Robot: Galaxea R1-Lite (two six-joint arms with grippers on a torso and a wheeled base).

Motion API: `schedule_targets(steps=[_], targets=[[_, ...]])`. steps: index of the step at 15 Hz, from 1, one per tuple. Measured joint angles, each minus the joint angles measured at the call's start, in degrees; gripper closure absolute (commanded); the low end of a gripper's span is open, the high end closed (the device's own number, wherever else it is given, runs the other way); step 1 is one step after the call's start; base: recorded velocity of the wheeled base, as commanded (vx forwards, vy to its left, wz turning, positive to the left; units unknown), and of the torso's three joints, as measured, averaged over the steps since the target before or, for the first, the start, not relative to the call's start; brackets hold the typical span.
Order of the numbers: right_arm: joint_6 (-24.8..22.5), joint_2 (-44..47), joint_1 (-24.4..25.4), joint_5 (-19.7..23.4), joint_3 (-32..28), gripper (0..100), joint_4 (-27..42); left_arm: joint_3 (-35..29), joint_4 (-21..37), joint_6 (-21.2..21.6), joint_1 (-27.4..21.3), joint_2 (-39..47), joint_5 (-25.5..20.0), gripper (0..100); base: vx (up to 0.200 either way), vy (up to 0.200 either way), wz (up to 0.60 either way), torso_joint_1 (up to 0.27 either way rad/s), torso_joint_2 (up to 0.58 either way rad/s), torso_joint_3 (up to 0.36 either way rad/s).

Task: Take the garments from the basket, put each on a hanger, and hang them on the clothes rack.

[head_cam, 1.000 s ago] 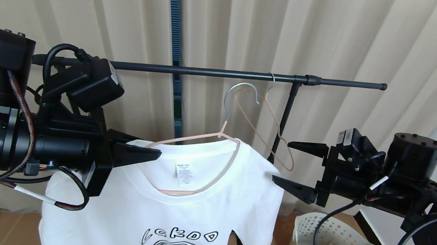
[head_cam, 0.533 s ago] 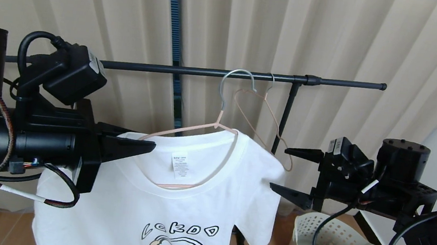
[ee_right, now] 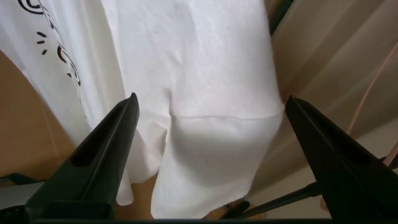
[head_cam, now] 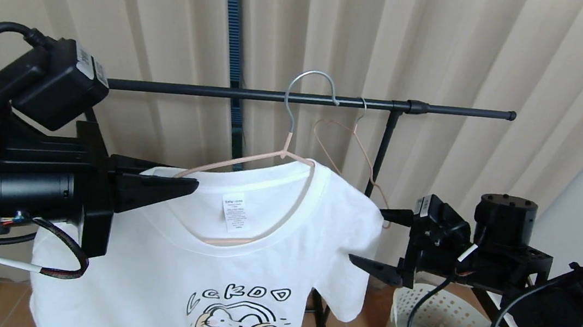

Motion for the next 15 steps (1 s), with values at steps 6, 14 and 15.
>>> schedule_targets(steps=[6, 14, 15], targets=[[0.79, 2.19, 0.04, -2.30, -2.12, 100, 0.09, 0.74, -0.24, -0.30, -0.09, -1.79, 0.00, 100, 0.000, 0.000, 0.00, 0.000, 0.00, 0.000], [4.05, 2.34, -3.61, -2.24, -5.23, 100, 0.06, 1.10, -0.16, -0.28, 0.07, -2.99, 0.28, 100, 0.000, 0.000, 0.00, 0.000, 0.00, 0.000], [4.23, 2.36, -4.00, -2.27, -5.46, 100, 0.05, 1.10, -0.18, -0.28, 0.13, -3.04, 0.26, 100, 0.000, 0.000, 0.00, 0.000, 0.00, 0.000]])
